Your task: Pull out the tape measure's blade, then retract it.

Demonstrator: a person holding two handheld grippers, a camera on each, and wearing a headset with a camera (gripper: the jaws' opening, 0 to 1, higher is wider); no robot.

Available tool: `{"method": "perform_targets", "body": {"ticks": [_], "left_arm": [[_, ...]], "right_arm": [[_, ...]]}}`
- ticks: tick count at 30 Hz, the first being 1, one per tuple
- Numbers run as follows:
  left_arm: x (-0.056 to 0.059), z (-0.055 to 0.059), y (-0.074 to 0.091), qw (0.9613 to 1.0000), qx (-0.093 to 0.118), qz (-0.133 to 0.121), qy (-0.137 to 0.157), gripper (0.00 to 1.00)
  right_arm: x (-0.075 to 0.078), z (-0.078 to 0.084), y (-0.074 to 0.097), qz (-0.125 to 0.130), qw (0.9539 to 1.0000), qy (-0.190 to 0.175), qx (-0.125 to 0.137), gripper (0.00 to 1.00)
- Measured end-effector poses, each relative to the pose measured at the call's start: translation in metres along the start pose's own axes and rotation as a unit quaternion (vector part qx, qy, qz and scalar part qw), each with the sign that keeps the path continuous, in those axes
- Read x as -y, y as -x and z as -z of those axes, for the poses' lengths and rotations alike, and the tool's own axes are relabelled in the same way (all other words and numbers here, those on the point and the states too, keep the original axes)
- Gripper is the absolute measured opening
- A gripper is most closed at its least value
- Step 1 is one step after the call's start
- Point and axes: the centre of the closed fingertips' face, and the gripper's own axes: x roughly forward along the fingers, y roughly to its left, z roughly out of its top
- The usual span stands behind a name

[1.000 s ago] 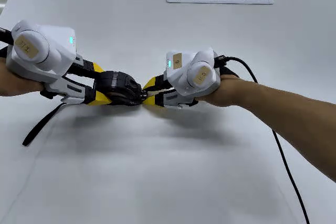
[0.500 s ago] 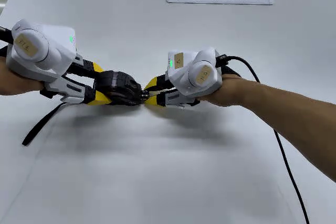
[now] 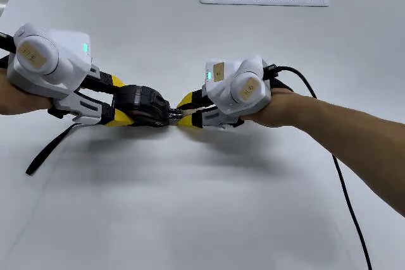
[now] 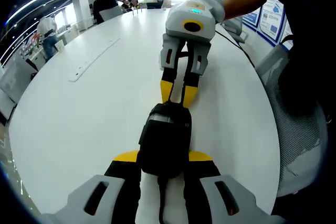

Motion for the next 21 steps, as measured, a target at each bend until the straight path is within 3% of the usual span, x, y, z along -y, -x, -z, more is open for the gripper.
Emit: {"method": "perform_targets", "body": {"ticks": [21], "left_arm": [[0.003,0.0,0.0,1.0,0.0,-0.001,-0.007,0.25]], "right_arm": [[-0.002,0.017,0.021,0.0,0.9999,-0.007,-0.011,0.09]]}}
